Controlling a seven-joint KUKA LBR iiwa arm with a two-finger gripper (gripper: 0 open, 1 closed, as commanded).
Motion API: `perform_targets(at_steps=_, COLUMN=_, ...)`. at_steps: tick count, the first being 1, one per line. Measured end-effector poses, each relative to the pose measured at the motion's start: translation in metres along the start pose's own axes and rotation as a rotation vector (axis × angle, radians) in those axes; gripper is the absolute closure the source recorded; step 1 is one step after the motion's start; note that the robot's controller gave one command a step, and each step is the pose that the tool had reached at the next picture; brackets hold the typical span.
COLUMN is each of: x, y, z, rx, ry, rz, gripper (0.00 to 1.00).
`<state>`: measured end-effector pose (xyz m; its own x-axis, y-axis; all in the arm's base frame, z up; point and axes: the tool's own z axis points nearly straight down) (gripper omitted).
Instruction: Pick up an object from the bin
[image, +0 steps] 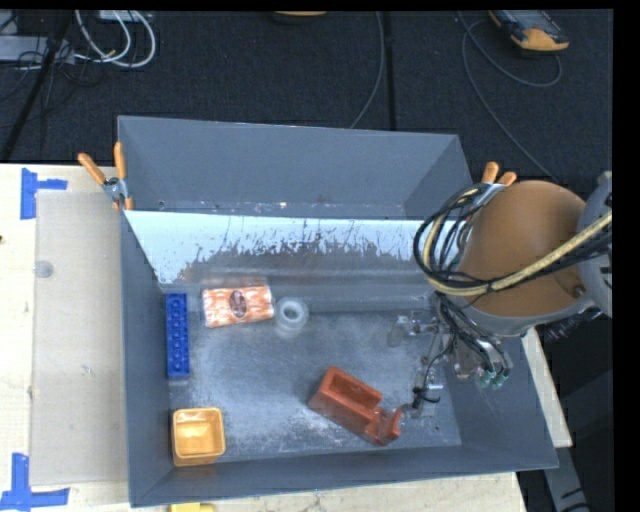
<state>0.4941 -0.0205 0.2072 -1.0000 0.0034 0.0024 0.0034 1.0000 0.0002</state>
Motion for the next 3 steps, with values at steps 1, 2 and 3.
perform_targets(at_steps=1, x=-0.007, y=0.006, z=0.016, rx=0.001, ry=-0.005, rz=-0.048, gripper=0.0)
perform_targets(at_steps=2, x=-0.023, y=0.016, z=0.084, rx=0.0, ry=-0.003, rz=-0.193, gripper=0.0)
perform_targets(at_steps=3, x=-0.022, y=0.047, z=0.131, rx=0.017, ry=0.024, rz=-0.089, gripper=1.0)
